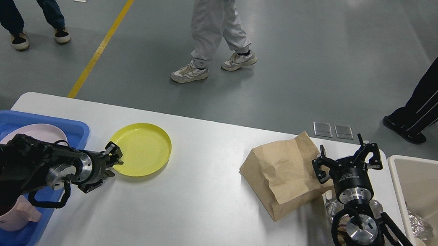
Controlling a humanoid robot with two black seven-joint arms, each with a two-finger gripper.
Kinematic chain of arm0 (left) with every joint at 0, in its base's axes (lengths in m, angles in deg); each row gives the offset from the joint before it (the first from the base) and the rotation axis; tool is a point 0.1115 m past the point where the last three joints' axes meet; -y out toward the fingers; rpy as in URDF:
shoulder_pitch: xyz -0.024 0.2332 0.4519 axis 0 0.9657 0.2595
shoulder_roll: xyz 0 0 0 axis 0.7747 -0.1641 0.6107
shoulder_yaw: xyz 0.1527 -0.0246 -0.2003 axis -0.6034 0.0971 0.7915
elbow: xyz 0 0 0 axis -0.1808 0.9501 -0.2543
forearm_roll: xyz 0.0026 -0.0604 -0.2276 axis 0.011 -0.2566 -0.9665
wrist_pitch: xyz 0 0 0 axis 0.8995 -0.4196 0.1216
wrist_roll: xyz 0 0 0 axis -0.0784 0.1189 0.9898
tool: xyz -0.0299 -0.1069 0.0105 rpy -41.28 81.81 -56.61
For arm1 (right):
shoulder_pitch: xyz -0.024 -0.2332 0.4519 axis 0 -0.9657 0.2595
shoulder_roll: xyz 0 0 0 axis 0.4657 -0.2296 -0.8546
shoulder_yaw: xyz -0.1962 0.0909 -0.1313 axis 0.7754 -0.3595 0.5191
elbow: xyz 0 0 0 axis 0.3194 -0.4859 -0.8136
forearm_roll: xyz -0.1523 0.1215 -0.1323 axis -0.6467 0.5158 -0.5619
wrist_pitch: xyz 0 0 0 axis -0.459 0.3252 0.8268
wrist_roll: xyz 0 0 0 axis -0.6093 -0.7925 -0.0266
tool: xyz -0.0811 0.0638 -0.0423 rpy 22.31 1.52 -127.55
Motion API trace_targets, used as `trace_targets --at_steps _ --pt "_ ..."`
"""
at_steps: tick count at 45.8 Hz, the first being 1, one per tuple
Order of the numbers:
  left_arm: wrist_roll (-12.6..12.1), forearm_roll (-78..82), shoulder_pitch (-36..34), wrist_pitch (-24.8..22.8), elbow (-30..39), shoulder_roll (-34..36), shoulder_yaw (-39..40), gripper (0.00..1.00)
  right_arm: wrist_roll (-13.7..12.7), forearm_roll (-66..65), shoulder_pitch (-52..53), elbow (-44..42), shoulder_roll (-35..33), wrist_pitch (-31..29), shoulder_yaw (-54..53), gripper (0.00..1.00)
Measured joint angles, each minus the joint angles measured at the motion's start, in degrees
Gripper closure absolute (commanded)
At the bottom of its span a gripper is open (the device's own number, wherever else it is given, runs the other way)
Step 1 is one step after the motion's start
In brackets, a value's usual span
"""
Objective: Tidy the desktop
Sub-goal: 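Grip the yellow plate rim with the left gripper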
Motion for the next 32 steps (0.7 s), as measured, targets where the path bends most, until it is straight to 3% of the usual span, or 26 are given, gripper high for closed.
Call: trace_targets --at_steps 8,32 --pt "0.1 0.0 0.0 -0.6 0.0 0.1 0.1 0.81 0.0 0.0 0.0 0.0 0.0 0.0 0.0 0.0" --pt "0.1 0.0 0.2 -0.6 0.0 0.0 0.2 0.81 0.0 0.0 0.0 0.0 0.0 0.0 0.0 0.0"
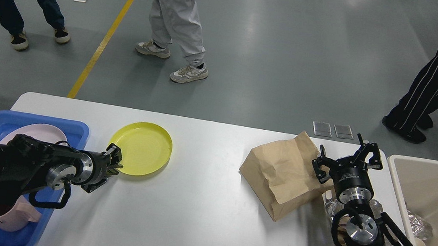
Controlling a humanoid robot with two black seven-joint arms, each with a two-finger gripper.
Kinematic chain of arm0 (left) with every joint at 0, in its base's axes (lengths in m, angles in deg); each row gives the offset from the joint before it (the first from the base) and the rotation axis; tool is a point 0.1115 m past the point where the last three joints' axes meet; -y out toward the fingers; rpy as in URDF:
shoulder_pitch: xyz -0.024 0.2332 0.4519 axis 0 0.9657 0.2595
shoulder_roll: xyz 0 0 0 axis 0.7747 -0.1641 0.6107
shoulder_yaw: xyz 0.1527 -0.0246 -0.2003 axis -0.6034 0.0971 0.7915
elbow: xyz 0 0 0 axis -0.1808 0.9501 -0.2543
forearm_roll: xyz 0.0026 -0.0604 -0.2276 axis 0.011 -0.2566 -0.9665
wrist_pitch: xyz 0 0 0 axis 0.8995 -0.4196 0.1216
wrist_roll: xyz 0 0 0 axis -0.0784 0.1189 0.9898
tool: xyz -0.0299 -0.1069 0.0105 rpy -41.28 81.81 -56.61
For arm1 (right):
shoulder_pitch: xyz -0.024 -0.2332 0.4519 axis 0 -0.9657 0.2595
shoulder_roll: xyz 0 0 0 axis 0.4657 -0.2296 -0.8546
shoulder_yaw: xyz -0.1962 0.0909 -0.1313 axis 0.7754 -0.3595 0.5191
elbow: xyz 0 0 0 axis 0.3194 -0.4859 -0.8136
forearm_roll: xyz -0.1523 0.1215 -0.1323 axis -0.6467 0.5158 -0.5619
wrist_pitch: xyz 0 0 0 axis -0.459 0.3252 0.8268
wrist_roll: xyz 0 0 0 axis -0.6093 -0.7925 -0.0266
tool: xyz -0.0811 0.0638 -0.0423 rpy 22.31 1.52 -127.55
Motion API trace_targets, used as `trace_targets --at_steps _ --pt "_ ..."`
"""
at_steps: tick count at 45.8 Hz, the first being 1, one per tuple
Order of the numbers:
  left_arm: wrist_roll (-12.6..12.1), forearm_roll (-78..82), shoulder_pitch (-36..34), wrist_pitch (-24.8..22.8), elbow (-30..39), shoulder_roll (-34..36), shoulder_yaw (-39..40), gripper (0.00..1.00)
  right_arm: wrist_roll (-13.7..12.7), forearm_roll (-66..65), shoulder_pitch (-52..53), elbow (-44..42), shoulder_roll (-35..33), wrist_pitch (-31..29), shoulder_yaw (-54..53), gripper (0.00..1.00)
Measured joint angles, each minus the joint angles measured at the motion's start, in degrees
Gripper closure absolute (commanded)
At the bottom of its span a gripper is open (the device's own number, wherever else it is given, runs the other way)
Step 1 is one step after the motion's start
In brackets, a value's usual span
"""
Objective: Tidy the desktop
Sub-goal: 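Grip the yellow plate rim with the left gripper, then lift the yellow plate and place it onto the pink plate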
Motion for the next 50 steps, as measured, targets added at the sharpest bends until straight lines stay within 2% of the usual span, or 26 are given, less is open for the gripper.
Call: trace_targets --at_steps 3,11,16,38,44,50 --pt "0.0 0.0 0.2 0.0 0.0 0.0 0.0 0.81 0.0 0.0 0.0 0.0 0.0 0.0 0.0 0.0" --pt "0.0 0.0 0.3 -0.1 0.0 0.0 0.0 0.94 0.0 0.0 0.0 0.0 0.0 0.0 0.0 0.0" --pt "-0.1 0.0 0.3 -0.4 0.0 0.1 0.0 0.99 0.0 0.0 0.0 0.0 0.0 0.0 0.0 0.0" --pt "-0.2 0.0 -0.4 -4.4 0.9 0.6 0.0 1.0 0.0 0.0 0.0 0.0 0.0 0.0 0.0 0.0" --pt "-2.1 0.0 -4.9 -5.3 5.1 2.1 -1.0 1.0 0.0 0.0 0.0 0.0 0.0 0.0 0.0 0.0" --pt "-4.9 0.0 -13.0 -5.5 12.4 5.8 -4.9 1.0 0.0 0.0 0.0 0.0 0.0 0.0 0.0 0.0"
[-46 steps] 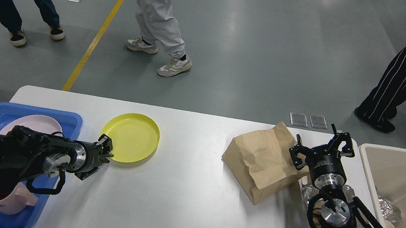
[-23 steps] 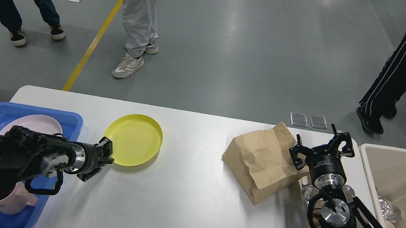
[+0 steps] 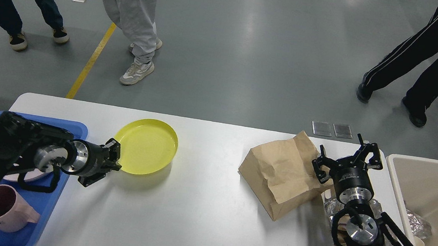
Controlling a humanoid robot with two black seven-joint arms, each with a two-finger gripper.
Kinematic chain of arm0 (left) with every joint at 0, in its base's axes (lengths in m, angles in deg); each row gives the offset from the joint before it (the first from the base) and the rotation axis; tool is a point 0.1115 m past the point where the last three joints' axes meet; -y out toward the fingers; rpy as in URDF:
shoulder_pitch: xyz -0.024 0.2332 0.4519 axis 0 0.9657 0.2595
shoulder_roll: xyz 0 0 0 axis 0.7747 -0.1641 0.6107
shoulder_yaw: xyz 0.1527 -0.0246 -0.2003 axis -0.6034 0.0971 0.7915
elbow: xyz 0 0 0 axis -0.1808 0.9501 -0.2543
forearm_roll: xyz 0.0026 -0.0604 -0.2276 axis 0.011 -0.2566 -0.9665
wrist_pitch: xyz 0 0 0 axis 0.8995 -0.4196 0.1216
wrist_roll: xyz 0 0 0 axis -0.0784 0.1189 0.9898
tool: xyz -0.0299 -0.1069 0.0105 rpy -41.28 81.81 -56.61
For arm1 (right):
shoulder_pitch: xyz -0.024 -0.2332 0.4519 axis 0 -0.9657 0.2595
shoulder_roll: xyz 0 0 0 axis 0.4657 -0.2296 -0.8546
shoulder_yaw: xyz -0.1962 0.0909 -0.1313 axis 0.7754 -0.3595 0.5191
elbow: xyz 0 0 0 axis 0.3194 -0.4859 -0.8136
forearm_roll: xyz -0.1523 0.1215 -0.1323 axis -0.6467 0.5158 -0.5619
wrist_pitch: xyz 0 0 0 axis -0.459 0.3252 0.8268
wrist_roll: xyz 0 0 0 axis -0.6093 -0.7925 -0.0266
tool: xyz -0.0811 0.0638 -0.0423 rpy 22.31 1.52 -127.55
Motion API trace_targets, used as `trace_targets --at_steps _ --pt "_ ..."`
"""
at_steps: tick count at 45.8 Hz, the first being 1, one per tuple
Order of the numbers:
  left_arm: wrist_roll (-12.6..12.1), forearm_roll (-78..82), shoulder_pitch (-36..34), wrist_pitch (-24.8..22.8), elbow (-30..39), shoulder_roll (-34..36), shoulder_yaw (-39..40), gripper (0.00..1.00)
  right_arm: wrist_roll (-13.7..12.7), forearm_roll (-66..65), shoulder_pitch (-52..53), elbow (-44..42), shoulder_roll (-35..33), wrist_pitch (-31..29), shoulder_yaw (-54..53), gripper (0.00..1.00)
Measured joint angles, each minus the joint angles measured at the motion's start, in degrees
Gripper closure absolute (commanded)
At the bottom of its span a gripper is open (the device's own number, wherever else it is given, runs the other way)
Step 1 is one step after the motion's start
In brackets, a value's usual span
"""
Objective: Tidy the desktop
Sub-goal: 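Lift the yellow plate and place it onto the pink plate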
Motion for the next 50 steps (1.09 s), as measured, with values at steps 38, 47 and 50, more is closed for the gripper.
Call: trace_targets --at_steps 38,47,50 --pt "-4.0 1.0 -47.4 -11.1 32.9 11.6 -28.3 1.0 0.0 0.0 0.0 0.0 0.0 0.0 0.0 0.0" --pt "-4.3 1.5 -40.5 -13.8 23.4 17.1 -30.8 1.0 0.0 0.0 0.0 0.0 0.0 0.0 0.0 0.0" --pt "-4.5 2.1 -36.6 -14.1 19.0 19.0 -30.7 1.0 0.0 0.0 0.0 0.0 0.0 0.0 0.0 0.0"
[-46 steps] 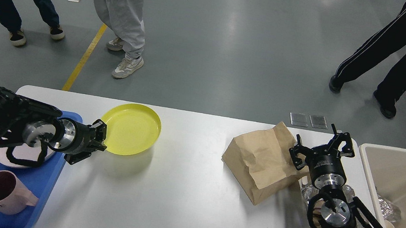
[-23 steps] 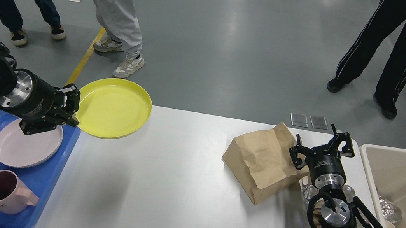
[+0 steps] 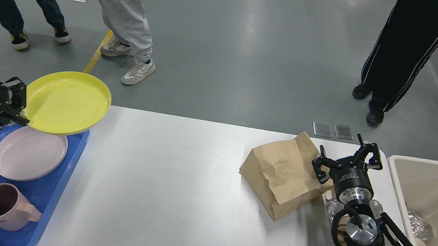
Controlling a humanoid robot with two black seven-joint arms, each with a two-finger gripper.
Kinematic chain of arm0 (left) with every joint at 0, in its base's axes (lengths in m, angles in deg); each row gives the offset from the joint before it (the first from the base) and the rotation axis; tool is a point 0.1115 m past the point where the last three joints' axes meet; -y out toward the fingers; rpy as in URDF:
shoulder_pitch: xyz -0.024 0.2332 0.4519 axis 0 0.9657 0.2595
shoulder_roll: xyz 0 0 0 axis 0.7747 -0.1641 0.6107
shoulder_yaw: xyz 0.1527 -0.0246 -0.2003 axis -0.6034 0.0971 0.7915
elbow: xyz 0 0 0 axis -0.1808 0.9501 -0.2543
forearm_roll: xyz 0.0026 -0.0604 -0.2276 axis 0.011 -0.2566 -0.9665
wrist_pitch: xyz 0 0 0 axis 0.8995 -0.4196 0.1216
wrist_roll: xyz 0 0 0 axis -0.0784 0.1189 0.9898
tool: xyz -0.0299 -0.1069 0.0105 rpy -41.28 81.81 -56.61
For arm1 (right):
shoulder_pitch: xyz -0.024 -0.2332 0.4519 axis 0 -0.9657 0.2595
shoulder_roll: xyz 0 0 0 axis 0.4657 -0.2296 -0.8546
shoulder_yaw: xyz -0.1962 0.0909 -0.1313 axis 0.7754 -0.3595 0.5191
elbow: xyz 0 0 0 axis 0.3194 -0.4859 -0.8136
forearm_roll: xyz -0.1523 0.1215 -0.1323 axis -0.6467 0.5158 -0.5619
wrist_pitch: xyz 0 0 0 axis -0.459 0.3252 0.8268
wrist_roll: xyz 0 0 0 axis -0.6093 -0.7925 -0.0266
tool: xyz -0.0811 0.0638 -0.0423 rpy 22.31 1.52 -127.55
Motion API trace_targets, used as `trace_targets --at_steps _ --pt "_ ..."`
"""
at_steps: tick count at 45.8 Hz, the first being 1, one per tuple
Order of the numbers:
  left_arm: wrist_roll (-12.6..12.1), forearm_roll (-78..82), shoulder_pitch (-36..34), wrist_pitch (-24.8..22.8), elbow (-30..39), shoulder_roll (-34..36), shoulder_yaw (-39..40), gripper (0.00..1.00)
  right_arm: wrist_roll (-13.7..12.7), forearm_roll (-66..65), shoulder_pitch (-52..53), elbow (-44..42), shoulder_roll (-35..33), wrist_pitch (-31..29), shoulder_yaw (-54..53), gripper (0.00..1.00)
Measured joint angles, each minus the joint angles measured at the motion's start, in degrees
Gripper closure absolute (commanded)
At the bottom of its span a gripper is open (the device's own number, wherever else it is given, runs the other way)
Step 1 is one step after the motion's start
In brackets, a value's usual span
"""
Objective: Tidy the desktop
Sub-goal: 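Lift the yellow plate and place it onto the pink plate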
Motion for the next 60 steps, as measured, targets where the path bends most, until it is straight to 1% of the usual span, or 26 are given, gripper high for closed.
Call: trace_targets --at_steps 7,13,23,29,36,53,57,59,60 --pt "-1.7 0.7 9.7 -0.1 -10.3 3.3 2.1 1.0 0.0 0.0 0.0 0.0 0.0 0.0 0.0 0.0" --pt "-2.2 0.8 18.5 0.7 -17.5 4.0 7.5 1.0 0.0 0.0 0.0 0.0 0.0 0.0 0.0 0.0" --pt "-2.6 1.1 33.6 3.3 -27.6 3.1 17.4 1.0 0.0 0.0 0.0 0.0 0.0 0.0 0.0 0.0" --pt "-3.8 2.1 39.7 5.6 -32.1 0.4 20.1 1.0 0.0 0.0 0.0 0.0 0.0 0.0 0.0 0.0" --pt "-4.2 4.0 42.0 7.8 -33.4 -1.2 22.4 1.0 0.0 0.0 0.0 0.0 0.0 0.0 0.0 0.0" --pt "-4.2 5.5 43.4 8.1 -33.4 -2.3 24.4 0.99 0.0 0.0 0.0 0.0 0.0 0.0 0.0 0.0" --pt "-4.2 5.5 43.4 8.1 -33.4 -2.6 25.0 0.94 0.0 0.0 0.0 0.0 0.0 0.0 0.0 0.0" --pt "-4.2 5.5 43.5 8.2 -33.4 -2.7 25.3 0.88 0.0 0.0 0.0 0.0 0.0 0.0 0.0 0.0" --pt "-4.2 5.5 43.5 8.2 -33.4 -2.7 25.5 0.84 0.0 0.0 0.0 0.0 0.0 0.0 0.0 0.0"
